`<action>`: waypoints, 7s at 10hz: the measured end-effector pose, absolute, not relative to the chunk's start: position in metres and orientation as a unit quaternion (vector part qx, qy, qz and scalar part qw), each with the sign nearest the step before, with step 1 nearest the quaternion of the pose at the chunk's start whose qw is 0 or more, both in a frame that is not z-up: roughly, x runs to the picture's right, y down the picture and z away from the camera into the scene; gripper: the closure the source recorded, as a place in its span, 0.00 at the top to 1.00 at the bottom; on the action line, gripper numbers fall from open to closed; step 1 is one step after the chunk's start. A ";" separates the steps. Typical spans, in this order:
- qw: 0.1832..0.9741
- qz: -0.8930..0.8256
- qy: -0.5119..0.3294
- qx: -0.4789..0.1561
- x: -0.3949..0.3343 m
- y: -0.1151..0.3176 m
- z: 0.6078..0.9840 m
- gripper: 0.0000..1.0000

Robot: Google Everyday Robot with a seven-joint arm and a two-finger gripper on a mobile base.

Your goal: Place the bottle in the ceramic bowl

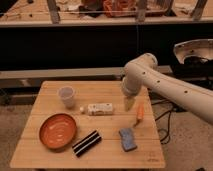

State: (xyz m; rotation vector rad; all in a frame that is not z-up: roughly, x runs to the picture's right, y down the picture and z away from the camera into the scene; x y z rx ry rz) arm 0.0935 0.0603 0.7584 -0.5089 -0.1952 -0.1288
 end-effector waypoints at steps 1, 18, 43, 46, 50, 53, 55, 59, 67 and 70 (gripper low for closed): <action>0.960 -0.066 -0.101 -0.252 0.082 0.063 0.766 0.80; 0.932 -0.075 -0.171 -0.310 0.011 0.111 0.867 0.80; 0.925 -0.065 -0.189 -0.324 0.003 0.142 0.909 0.25; 0.927 -0.074 -0.182 -0.320 -0.001 0.134 0.903 0.00; 0.930 -0.082 -0.175 -0.314 0.001 0.129 0.897 0.00; 0.933 -0.092 -0.174 -0.302 -0.007 0.113 0.876 0.00; 0.933 -0.101 -0.177 -0.297 -0.016 0.107 0.867 0.00; 0.934 -0.121 -0.186 -0.281 -0.039 0.099 0.844 0.00; 0.926 -0.185 -0.203 -0.259 -0.099 0.117 0.800 0.00; 0.916 -0.224 -0.213 -0.256 -0.133 0.132 0.786 0.00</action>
